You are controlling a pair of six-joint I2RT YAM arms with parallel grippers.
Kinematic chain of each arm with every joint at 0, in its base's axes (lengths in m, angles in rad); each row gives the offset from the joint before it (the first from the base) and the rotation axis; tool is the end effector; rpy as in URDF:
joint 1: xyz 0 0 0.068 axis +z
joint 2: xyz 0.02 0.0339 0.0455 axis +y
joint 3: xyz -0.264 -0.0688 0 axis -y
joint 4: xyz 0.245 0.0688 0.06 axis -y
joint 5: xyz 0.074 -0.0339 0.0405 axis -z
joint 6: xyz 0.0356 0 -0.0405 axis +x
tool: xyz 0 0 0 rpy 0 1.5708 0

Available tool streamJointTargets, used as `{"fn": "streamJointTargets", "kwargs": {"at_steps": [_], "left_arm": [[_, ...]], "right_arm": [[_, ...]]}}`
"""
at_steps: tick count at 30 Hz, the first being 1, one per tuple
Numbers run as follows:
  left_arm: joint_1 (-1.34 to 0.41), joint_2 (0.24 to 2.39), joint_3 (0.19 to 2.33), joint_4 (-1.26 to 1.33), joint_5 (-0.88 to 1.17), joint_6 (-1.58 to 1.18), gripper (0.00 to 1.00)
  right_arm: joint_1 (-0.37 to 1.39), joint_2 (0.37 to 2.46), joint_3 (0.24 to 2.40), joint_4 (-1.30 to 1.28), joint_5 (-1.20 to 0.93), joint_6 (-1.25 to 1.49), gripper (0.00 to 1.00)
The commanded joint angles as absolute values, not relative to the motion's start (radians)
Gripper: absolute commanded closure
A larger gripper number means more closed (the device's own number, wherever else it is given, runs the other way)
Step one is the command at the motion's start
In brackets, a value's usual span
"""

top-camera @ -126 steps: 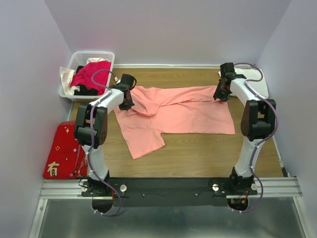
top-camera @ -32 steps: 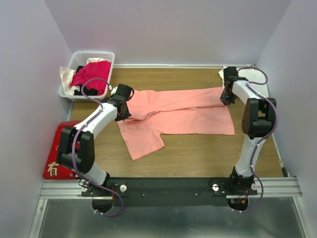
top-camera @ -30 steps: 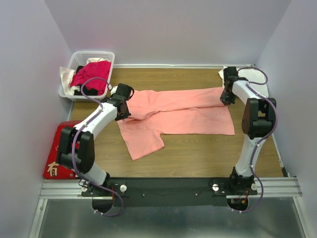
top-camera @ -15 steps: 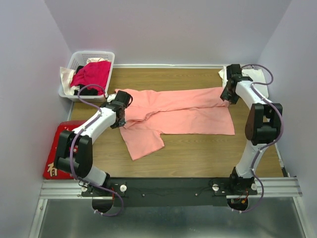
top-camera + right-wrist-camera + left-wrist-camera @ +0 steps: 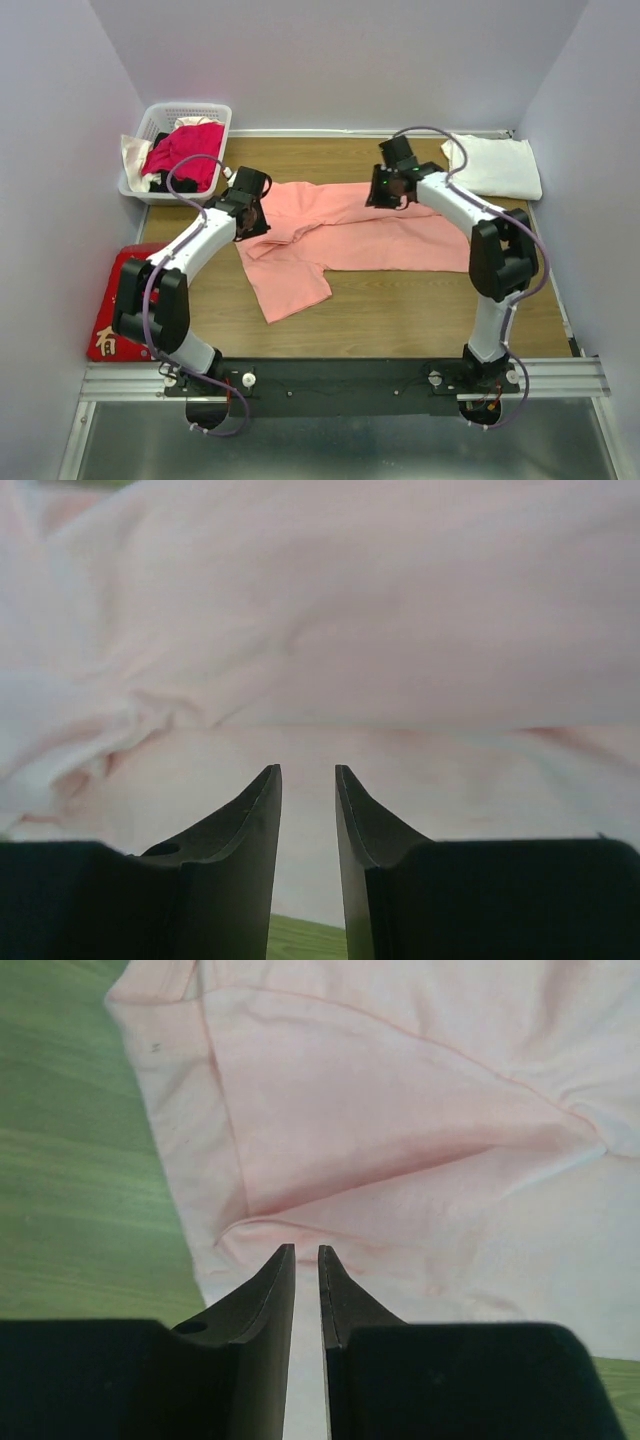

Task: Fold and stack the t-shirts
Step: Fold the tshirt

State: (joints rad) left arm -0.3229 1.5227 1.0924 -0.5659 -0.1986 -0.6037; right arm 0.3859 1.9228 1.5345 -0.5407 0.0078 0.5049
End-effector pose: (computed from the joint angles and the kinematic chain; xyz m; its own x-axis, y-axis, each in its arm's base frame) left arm 0.3002 -0.0930 0.2381 -0.7742 -0.3278 -0.5414 -0.2795 0.9446 -0.1722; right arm 0.3949 0.1601 0.2363 -0.8295 0.1851 -0.5270 0.0333 0.9582 0.2841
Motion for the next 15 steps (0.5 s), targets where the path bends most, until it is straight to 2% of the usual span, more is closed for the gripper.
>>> {"fn": "streamJointTargets", "kwargs": {"at_steps": [1, 10, 15], "left_arm": [[-0.319, 1.601, 1.179, -0.491, -0.134, -0.575, 0.76], [-0.217, 1.753, 1.278, -0.462, -0.057, -0.584, 0.76], [-0.175, 1.844, 1.318, -0.463, -0.041, -0.563, 0.76]], "right_arm": [[0.506, 2.012, 1.546, -0.402, -0.199, 0.512, 0.64], [0.666, 2.135, 1.614, -0.318, -0.242, 0.482, 0.62], [0.686, 2.193, 1.673, -0.314, -0.267, 0.483, 0.62]]}}
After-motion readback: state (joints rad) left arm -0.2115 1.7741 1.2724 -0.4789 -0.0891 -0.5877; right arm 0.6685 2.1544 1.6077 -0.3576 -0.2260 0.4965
